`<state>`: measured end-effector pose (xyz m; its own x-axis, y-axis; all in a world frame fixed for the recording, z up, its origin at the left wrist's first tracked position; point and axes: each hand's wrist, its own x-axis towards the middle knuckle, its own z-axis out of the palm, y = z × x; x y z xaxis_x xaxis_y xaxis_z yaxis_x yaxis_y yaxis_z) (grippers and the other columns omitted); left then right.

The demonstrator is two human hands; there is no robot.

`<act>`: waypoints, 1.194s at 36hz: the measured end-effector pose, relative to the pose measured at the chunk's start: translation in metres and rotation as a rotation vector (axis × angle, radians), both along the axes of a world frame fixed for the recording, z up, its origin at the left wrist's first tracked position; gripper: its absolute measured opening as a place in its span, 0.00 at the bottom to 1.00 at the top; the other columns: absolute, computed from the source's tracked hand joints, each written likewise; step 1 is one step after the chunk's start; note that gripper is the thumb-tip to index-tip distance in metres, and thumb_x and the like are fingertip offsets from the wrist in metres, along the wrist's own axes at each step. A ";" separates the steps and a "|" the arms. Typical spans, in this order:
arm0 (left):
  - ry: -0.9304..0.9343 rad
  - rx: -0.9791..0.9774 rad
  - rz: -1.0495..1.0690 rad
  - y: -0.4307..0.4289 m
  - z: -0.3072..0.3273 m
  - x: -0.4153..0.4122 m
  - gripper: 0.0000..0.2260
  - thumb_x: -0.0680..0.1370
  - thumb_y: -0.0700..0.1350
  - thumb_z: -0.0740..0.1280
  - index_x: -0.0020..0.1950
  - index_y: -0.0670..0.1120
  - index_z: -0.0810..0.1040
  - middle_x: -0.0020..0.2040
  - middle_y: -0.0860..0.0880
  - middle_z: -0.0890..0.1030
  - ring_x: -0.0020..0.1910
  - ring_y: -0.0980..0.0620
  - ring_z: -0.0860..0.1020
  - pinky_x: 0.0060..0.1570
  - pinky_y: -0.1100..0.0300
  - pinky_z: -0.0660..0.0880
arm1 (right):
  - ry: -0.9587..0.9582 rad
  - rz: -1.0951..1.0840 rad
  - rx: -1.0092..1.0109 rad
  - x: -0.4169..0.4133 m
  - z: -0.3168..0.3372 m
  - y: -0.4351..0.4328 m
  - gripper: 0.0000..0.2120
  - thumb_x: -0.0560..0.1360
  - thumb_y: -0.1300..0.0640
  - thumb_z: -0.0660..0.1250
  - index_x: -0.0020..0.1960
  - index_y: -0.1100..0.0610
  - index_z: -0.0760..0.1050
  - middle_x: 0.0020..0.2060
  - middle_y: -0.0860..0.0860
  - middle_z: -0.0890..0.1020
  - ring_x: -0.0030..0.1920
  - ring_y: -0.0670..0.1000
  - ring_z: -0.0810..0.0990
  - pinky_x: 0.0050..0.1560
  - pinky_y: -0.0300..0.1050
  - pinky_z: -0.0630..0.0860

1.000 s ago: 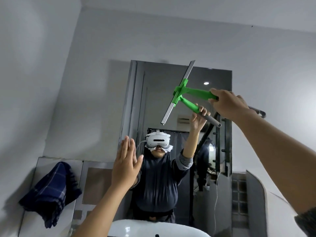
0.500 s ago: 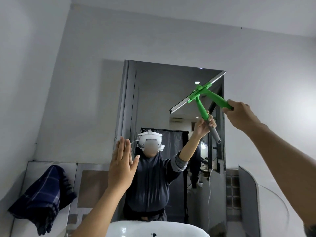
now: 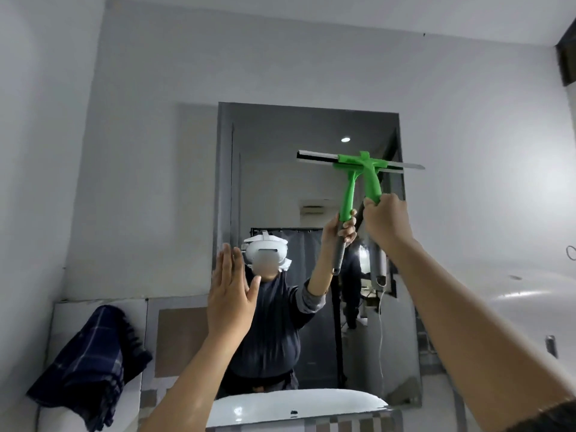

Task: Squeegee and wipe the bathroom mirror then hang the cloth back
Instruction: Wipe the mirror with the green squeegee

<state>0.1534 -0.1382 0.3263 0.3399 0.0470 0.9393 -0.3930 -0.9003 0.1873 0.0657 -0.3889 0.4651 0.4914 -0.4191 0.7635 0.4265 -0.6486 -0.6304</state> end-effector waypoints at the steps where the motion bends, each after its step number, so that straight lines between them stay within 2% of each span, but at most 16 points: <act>1: 0.004 0.003 -0.001 0.001 0.000 0.000 0.33 0.76 0.62 0.45 0.76 0.45 0.47 0.76 0.48 0.43 0.75 0.50 0.43 0.72 0.53 0.52 | -0.010 0.013 0.023 0.001 -0.001 0.007 0.15 0.78 0.55 0.58 0.47 0.67 0.74 0.38 0.58 0.77 0.31 0.54 0.73 0.31 0.43 0.69; 3: 0.007 0.005 -0.004 0.001 0.000 -0.001 0.33 0.76 0.61 0.46 0.76 0.44 0.48 0.76 0.46 0.45 0.75 0.49 0.45 0.72 0.50 0.55 | -0.030 0.014 0.060 0.001 -0.002 0.022 0.13 0.79 0.56 0.57 0.45 0.65 0.72 0.34 0.53 0.73 0.29 0.50 0.71 0.27 0.40 0.65; 5: -0.002 0.006 -0.012 0.001 0.001 -0.002 0.31 0.77 0.59 0.48 0.75 0.43 0.50 0.76 0.44 0.48 0.75 0.47 0.47 0.71 0.49 0.59 | -0.060 0.031 0.098 0.001 -0.003 0.035 0.11 0.79 0.57 0.57 0.44 0.63 0.71 0.34 0.53 0.73 0.27 0.48 0.70 0.26 0.39 0.62; 7: -0.018 0.003 -0.023 0.002 0.002 -0.004 0.30 0.78 0.57 0.55 0.75 0.42 0.51 0.76 0.43 0.50 0.74 0.46 0.49 0.70 0.48 0.62 | -0.094 0.072 0.143 0.000 -0.002 0.049 0.11 0.79 0.57 0.56 0.43 0.63 0.71 0.37 0.56 0.75 0.27 0.48 0.70 0.26 0.39 0.63; 9: -0.026 0.003 -0.036 0.003 0.001 -0.005 0.31 0.78 0.53 0.60 0.75 0.42 0.51 0.76 0.44 0.50 0.74 0.47 0.49 0.69 0.48 0.62 | -0.107 0.114 0.204 -0.003 -0.001 0.064 0.10 0.79 0.57 0.56 0.45 0.63 0.71 0.39 0.55 0.75 0.30 0.51 0.74 0.29 0.42 0.69; 11: -0.024 0.016 -0.049 0.005 0.001 -0.007 0.32 0.78 0.51 0.62 0.75 0.43 0.50 0.76 0.45 0.48 0.74 0.47 0.48 0.69 0.50 0.61 | -0.107 0.144 0.257 -0.006 0.001 0.080 0.10 0.79 0.57 0.57 0.46 0.63 0.71 0.39 0.53 0.74 0.36 0.54 0.77 0.36 0.48 0.76; 13: -0.017 0.025 -0.063 0.007 0.001 -0.007 0.33 0.78 0.51 0.62 0.75 0.43 0.48 0.76 0.46 0.46 0.74 0.48 0.46 0.70 0.52 0.58 | -0.121 0.166 0.280 -0.009 0.001 0.096 0.08 0.79 0.57 0.57 0.44 0.61 0.68 0.39 0.53 0.73 0.38 0.54 0.77 0.41 0.50 0.78; 17: 0.001 0.066 -0.078 0.009 0.000 -0.009 0.33 0.79 0.52 0.59 0.74 0.45 0.40 0.75 0.47 0.41 0.73 0.51 0.39 0.72 0.56 0.47 | -0.139 0.193 0.269 -0.008 0.002 0.123 0.09 0.79 0.57 0.57 0.42 0.60 0.67 0.35 0.50 0.71 0.40 0.54 0.77 0.41 0.48 0.76; 21: 0.043 0.089 -0.096 0.012 0.000 -0.009 0.33 0.80 0.54 0.56 0.73 0.47 0.35 0.75 0.49 0.35 0.74 0.51 0.37 0.73 0.58 0.45 | -0.150 0.221 0.245 -0.010 0.007 0.138 0.08 0.79 0.57 0.58 0.43 0.60 0.68 0.38 0.52 0.73 0.39 0.53 0.76 0.40 0.46 0.75; 25: 0.050 0.095 -0.116 0.014 0.000 -0.011 0.34 0.80 0.54 0.56 0.73 0.47 0.35 0.74 0.49 0.33 0.74 0.51 0.36 0.73 0.58 0.45 | -0.125 0.223 0.187 -0.006 0.008 0.151 0.11 0.79 0.56 0.59 0.45 0.64 0.70 0.35 0.52 0.74 0.40 0.56 0.80 0.40 0.49 0.79; 28: 0.044 0.088 -0.129 0.014 0.000 -0.011 0.34 0.80 0.53 0.56 0.72 0.47 0.35 0.74 0.49 0.34 0.74 0.50 0.37 0.73 0.57 0.46 | -0.093 0.204 0.103 -0.001 0.008 0.163 0.15 0.79 0.55 0.59 0.51 0.68 0.73 0.43 0.59 0.79 0.42 0.60 0.82 0.40 0.53 0.80; 31: 0.045 0.081 -0.124 0.014 0.000 -0.009 0.34 0.80 0.54 0.56 0.73 0.47 0.35 0.75 0.48 0.35 0.74 0.50 0.37 0.73 0.57 0.47 | -0.089 0.197 0.028 0.003 0.006 0.165 0.15 0.78 0.55 0.59 0.52 0.68 0.72 0.44 0.60 0.80 0.41 0.60 0.82 0.39 0.54 0.80; 33: 0.044 0.077 -0.125 0.013 -0.001 -0.009 0.34 0.80 0.53 0.57 0.73 0.47 0.36 0.75 0.49 0.35 0.74 0.50 0.37 0.73 0.57 0.46 | -0.089 0.197 -0.035 0.007 0.002 0.159 0.14 0.79 0.55 0.59 0.52 0.67 0.71 0.41 0.58 0.80 0.38 0.57 0.81 0.33 0.50 0.78; 36: 0.046 0.046 -0.140 0.010 -0.003 -0.010 0.33 0.80 0.52 0.57 0.74 0.47 0.37 0.75 0.50 0.35 0.74 0.51 0.36 0.73 0.58 0.45 | -0.065 0.141 -0.175 0.009 -0.008 0.145 0.10 0.79 0.56 0.58 0.53 0.64 0.68 0.38 0.54 0.78 0.33 0.52 0.79 0.25 0.40 0.67; 39: 0.055 0.031 -0.128 0.006 -0.006 -0.010 0.32 0.80 0.52 0.55 0.74 0.47 0.36 0.74 0.50 0.34 0.74 0.52 0.35 0.73 0.58 0.42 | -0.075 0.090 -0.299 0.013 -0.015 0.127 0.11 0.79 0.56 0.58 0.55 0.64 0.67 0.41 0.58 0.81 0.37 0.56 0.81 0.25 0.42 0.69; 43: 0.039 0.012 -0.092 0.001 -0.008 -0.013 0.32 0.80 0.51 0.57 0.74 0.46 0.37 0.75 0.50 0.36 0.73 0.52 0.35 0.70 0.60 0.38 | -0.066 0.041 -0.440 0.011 -0.013 0.095 0.13 0.79 0.56 0.59 0.59 0.63 0.67 0.41 0.57 0.79 0.34 0.55 0.78 0.28 0.43 0.70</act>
<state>0.1399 -0.1371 0.3179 0.3782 0.0027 0.9257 -0.4669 -0.8629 0.1933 0.0770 -0.2939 0.4519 0.4450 -0.0281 0.8951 0.4877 -0.8307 -0.2685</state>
